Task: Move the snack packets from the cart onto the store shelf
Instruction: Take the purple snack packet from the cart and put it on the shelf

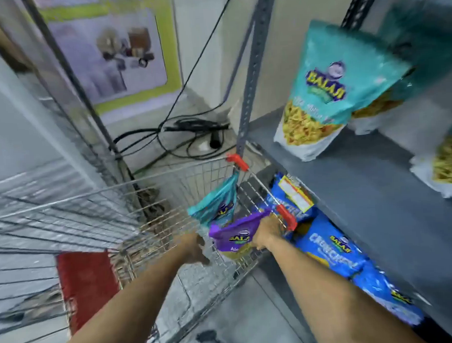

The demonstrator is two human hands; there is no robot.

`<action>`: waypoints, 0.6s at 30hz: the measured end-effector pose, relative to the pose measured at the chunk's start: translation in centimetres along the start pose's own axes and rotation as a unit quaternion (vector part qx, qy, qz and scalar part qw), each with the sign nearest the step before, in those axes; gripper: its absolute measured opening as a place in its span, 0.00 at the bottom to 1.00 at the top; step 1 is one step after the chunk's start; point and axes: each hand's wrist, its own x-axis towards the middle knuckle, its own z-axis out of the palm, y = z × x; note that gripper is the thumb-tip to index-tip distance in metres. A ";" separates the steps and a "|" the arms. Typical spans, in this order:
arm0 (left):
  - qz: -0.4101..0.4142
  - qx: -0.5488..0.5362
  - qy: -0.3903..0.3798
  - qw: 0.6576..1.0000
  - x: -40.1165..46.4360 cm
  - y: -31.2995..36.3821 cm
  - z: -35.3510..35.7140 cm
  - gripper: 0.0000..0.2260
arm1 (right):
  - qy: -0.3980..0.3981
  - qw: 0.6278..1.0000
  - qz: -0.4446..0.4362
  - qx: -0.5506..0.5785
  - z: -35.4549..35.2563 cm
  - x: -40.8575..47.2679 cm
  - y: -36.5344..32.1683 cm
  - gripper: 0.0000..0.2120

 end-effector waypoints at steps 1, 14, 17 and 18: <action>0.008 -0.044 -0.014 0.999 1.0 -0.1 1.0 0.34 | -0.026 0.999 0.022 -0.007 0.1 1.1 -0.2 0.19; 0.133 -0.415 0.117 0.892 8.6 0.4 8.5 0.12 | -0.228 0.933 0.093 0.262 2.4 6.3 -0.3 0.06; 0.093 -0.406 0.156 0.895 6.2 0.9 6.1 0.27 | -0.171 0.935 -0.019 0.310 1.9 6.5 -0.1 0.27; 0.080 -0.390 0.167 0.902 5.4 1.0 5.2 0.32 | -0.164 0.936 -0.050 0.309 1.5 6.2 0.0 0.27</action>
